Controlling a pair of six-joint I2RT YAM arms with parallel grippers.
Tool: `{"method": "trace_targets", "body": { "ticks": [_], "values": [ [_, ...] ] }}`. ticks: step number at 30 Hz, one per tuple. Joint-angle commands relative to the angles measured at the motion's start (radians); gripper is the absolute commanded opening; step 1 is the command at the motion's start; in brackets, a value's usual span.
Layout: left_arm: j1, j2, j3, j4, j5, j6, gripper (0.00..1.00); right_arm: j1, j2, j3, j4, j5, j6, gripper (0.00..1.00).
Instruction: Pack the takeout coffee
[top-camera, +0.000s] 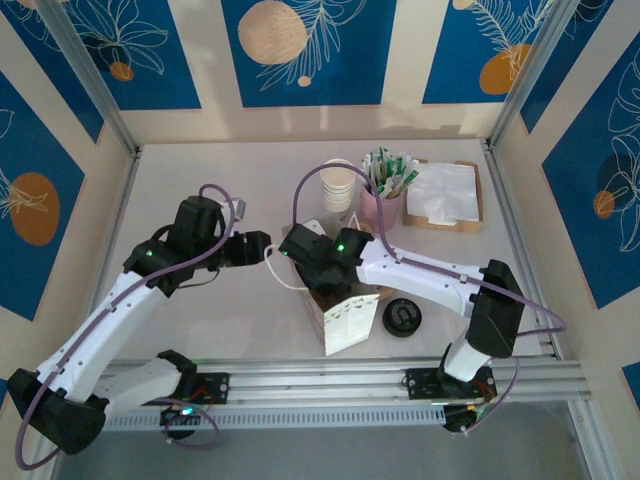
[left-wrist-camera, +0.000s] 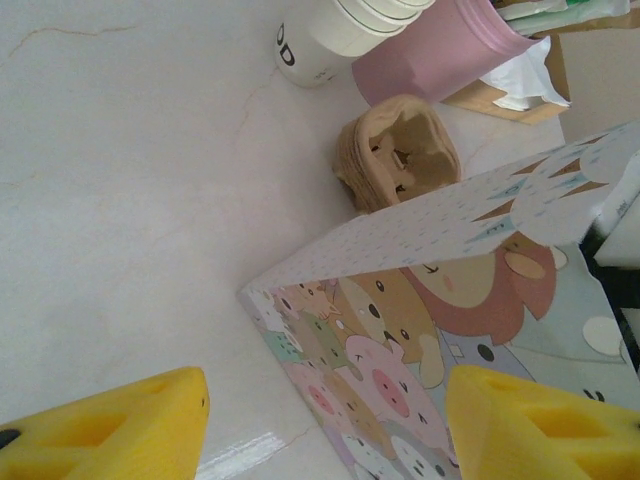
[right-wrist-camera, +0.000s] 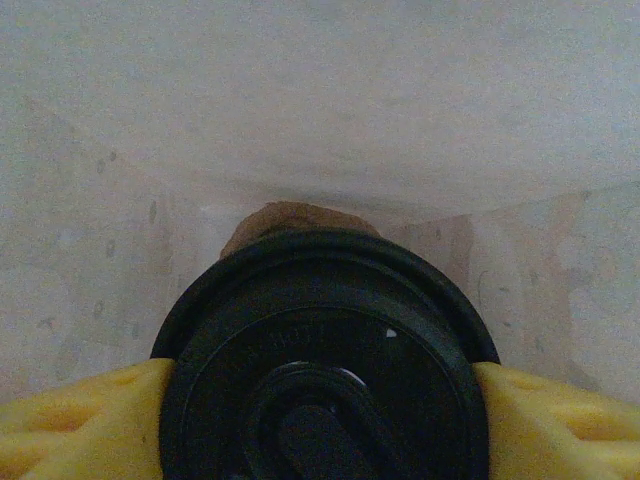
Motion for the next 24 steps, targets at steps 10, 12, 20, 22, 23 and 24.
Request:
{"method": "trace_targets", "body": {
  "ticks": [10,12,20,22,23,24],
  "values": [
    [0.000,-0.005,-0.019,0.027,0.039,-0.024,0.64,0.010,-0.025,0.054,-0.051,0.024,0.011,0.77],
    [0.000,-0.007,-0.020,0.027,0.040,-0.026,0.64,0.012,-0.029,0.062,-0.058,0.029,0.011,0.78],
    [-0.001,-0.006,-0.026,0.029,0.044,-0.032,0.64,0.028,-0.049,0.094,-0.083,0.047,0.009,0.81],
    [-0.001,-0.005,-0.026,0.029,0.045,-0.031,0.64,0.031,-0.053,0.103,-0.089,0.049,0.008,0.81],
    [-0.001,-0.006,-0.026,0.029,0.045,-0.031,0.64,0.033,-0.054,0.108,-0.093,0.051,0.008,0.81],
    [-0.001,-0.005,-0.026,0.029,0.044,-0.031,0.64,0.033,-0.056,0.111,-0.095,0.053,0.008,0.82]
  ]
}}
